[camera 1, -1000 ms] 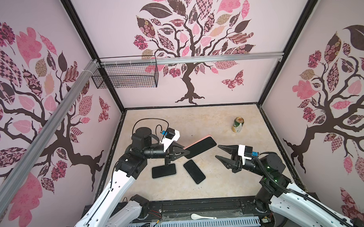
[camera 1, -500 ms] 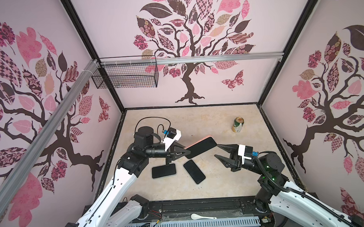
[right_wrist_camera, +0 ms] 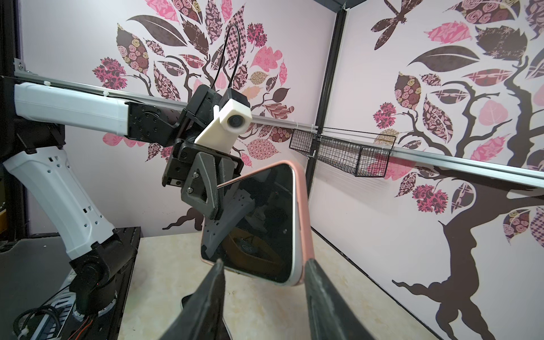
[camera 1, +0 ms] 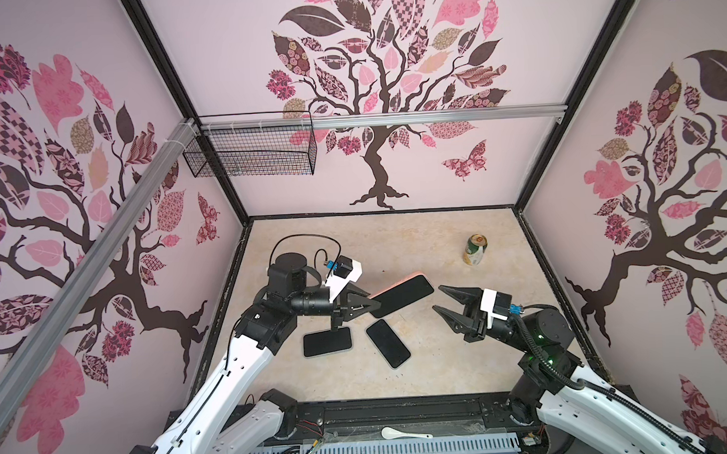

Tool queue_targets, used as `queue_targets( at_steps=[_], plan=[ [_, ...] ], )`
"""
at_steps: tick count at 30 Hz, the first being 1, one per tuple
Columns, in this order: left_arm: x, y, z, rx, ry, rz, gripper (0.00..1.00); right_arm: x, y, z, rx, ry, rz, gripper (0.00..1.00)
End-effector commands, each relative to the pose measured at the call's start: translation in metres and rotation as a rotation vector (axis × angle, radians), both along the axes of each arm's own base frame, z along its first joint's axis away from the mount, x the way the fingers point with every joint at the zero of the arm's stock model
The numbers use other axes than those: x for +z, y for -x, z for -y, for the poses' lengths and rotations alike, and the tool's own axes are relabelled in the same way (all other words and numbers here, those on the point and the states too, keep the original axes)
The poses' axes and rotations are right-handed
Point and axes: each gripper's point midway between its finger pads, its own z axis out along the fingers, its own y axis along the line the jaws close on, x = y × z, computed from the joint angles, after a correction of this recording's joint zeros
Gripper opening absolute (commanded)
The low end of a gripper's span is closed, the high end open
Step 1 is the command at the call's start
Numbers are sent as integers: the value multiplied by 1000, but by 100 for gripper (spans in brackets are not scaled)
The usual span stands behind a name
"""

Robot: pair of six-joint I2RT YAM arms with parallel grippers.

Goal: Take the phone out of the phone case
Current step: Remove the phone case from the phone.

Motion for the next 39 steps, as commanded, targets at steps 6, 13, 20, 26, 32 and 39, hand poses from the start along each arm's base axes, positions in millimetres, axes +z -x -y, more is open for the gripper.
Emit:
queue_targets(
  at_steps=[6,13,20,26,32,39],
  plan=[
    [13,6,1,-38,43,58,0,-1,6,-7,59,26,-8,46],
    [13,10,1,-58,39,51,0,0,8,-9,78,23,-14,46],
    [12,19,7,-146,44,16,0,2,9,-11,99,20,-27,46],
    [4,28,16,-196,13,6,0,3,9,-14,112,29,-25,46],
    [2,29,20,-202,4,10,0,3,10,-16,131,28,-42,46],
    [8,16,20,-100,37,30,0,17,22,-14,193,-25,-34,44]
  ],
)
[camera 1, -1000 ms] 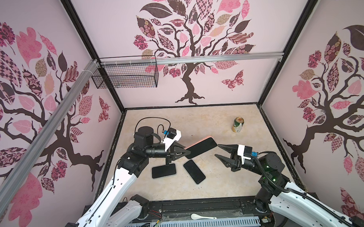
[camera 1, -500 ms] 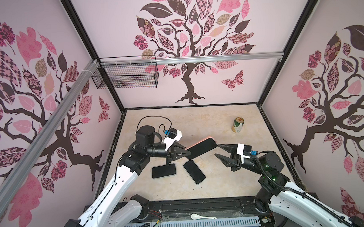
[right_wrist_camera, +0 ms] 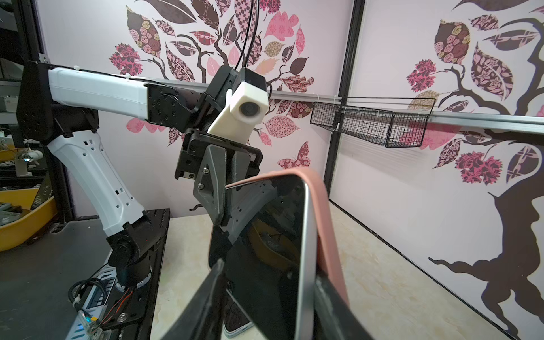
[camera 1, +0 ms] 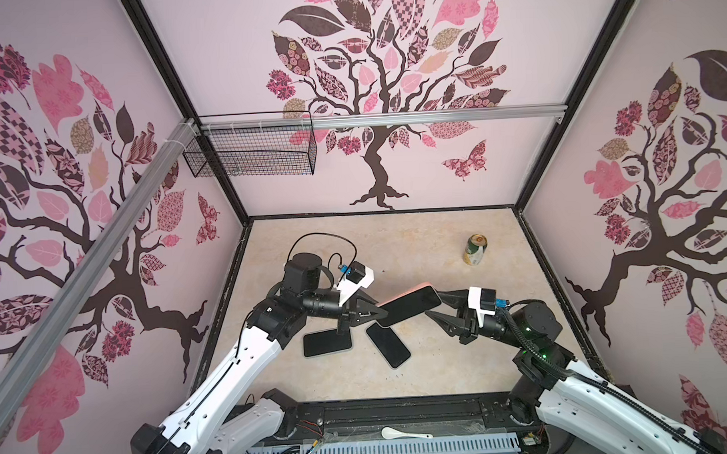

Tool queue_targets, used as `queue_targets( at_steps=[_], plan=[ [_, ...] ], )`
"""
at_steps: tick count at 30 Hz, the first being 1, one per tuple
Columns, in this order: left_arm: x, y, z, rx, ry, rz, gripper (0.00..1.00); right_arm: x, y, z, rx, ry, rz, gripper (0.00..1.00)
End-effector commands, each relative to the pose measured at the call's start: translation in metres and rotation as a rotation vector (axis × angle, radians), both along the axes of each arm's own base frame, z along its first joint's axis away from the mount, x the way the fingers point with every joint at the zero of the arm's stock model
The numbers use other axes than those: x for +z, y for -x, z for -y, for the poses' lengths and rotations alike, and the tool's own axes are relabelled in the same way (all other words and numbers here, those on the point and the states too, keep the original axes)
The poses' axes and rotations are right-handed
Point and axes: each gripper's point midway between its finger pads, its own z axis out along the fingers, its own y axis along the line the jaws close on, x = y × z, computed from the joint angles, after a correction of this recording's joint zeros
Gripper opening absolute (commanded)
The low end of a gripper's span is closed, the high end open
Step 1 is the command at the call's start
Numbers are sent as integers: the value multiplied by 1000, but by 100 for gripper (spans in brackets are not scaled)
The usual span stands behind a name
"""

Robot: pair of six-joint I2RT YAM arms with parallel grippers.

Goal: Take the phone out of the phone case
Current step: Remove the phone case from the phone.

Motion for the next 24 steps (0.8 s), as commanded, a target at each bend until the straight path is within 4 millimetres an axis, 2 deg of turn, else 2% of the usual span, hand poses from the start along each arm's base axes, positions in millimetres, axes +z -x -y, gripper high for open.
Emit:
queue_targets(
  at_steps=[1,4,9,12,17,24],
  plan=[
    [33,5,5,-12,115,74,0,42,26,1,119,-100,65,44],
    [47,3,5,20,194,95,0,58,37,1,204,-161,42,43],
    [59,-1,5,81,271,99,0,87,47,1,297,-259,6,42],
    [72,-2,4,94,324,128,0,97,53,-2,349,-269,-4,41],
    [83,-3,3,109,382,133,0,100,57,-11,397,-243,-4,36],
    [88,-3,2,115,402,130,0,98,57,-14,404,-229,3,28]
  ],
)
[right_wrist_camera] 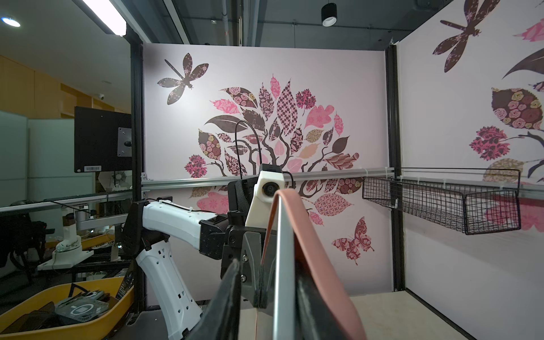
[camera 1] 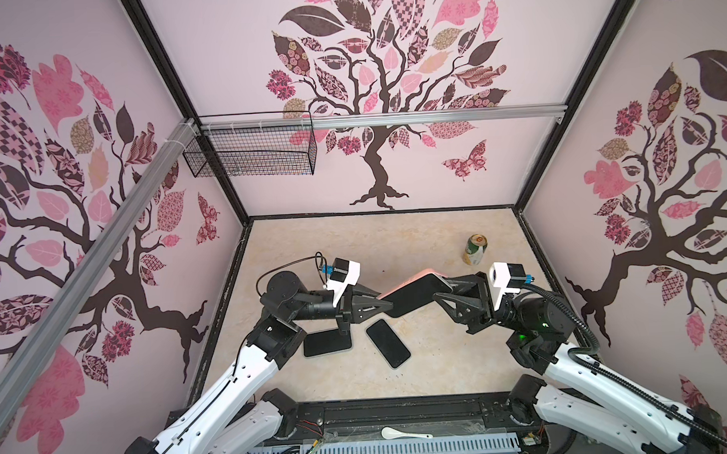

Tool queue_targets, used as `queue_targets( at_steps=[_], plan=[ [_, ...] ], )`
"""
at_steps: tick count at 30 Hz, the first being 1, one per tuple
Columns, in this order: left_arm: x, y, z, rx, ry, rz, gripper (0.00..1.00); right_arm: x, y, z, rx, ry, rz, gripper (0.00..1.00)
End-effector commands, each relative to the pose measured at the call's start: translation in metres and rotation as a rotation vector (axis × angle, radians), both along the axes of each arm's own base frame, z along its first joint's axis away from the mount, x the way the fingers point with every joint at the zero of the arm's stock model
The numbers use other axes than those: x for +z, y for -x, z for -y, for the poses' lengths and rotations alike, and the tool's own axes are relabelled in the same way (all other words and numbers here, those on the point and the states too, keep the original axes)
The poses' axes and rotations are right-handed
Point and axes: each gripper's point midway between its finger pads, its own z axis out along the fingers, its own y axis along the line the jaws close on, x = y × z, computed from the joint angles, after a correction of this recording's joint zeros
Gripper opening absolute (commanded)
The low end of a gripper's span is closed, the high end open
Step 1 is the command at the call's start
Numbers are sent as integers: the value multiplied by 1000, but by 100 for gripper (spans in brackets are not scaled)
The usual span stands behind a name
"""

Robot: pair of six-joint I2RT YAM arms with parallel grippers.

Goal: Take the phone out of the phone case
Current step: Remove the phone case from the phone.

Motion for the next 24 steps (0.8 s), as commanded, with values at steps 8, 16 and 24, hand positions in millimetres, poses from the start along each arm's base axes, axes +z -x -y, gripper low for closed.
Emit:
queue_targets(
  at_steps=[8,16,24],
  plan=[
    [11,-22,-2,124,57,-13,0,-5,28,-12,127,84,85,0],
    [0,-31,-6,199,-13,-49,31,-8,12,-10,9,113,80,0],
    [-20,-39,-20,336,-140,-99,72,-54,-21,-12,-249,431,192,0]
  ],
)
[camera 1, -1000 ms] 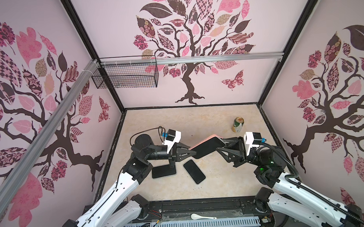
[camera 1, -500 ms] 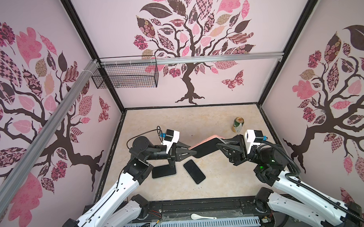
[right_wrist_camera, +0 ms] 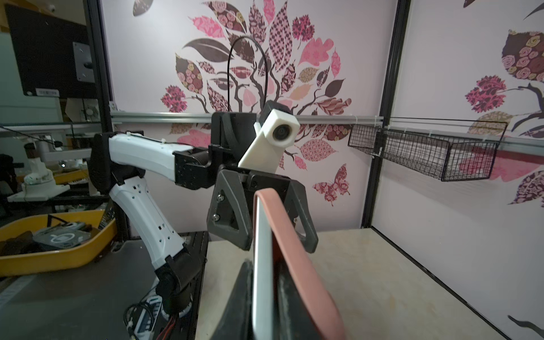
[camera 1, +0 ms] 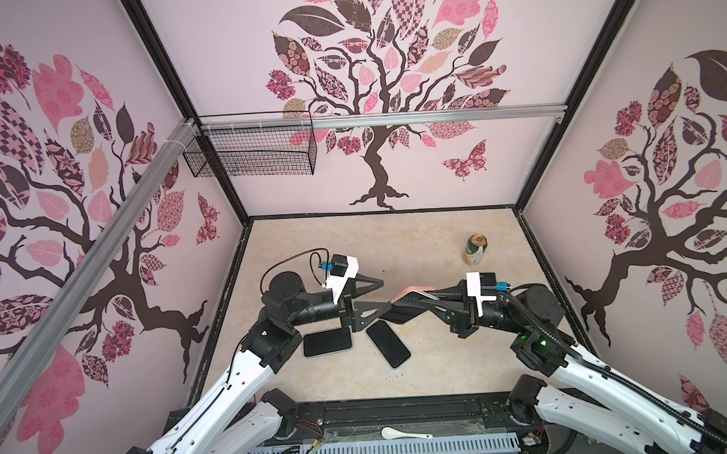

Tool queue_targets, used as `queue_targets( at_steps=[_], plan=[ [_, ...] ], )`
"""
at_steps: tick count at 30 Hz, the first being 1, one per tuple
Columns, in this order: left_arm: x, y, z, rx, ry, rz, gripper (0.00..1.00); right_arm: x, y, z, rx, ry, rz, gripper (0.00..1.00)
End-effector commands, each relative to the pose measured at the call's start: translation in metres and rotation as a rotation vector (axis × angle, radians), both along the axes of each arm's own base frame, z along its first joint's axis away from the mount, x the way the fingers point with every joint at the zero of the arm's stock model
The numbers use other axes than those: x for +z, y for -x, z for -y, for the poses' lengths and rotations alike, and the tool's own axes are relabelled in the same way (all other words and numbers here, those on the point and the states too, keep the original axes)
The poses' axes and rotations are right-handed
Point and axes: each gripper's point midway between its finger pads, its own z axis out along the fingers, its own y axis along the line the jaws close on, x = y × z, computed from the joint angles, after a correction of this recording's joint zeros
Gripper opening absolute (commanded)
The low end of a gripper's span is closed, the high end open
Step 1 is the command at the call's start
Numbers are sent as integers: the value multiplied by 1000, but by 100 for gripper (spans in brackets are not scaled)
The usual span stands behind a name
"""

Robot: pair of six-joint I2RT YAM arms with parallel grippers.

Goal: Take the phone out of the phone case
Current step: Remove the phone case from the phone.

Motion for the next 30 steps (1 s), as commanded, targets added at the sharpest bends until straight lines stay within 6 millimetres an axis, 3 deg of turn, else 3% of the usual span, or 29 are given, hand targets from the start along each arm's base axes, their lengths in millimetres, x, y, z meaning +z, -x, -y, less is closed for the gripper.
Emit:
queue_targets(
  at_steps=[1,6,10,17,24,30],
  plan=[
    [7,-10,-10,103,-55,11,76,-9,-8,6,-112,157,167,0],
    [3,-16,-9,122,-102,-19,85,-30,-25,7,-195,251,238,0],
    [3,-19,-7,121,-110,-27,85,-43,-29,2,-188,322,329,0],
    [-3,-25,0,100,-111,-61,70,-56,-31,-9,-148,388,486,0],
    [-16,-32,7,93,-216,-91,70,-70,-47,-18,-139,508,523,0],
    [-33,-27,22,142,-383,3,69,-75,-49,-20,-131,529,525,0]
  ],
)
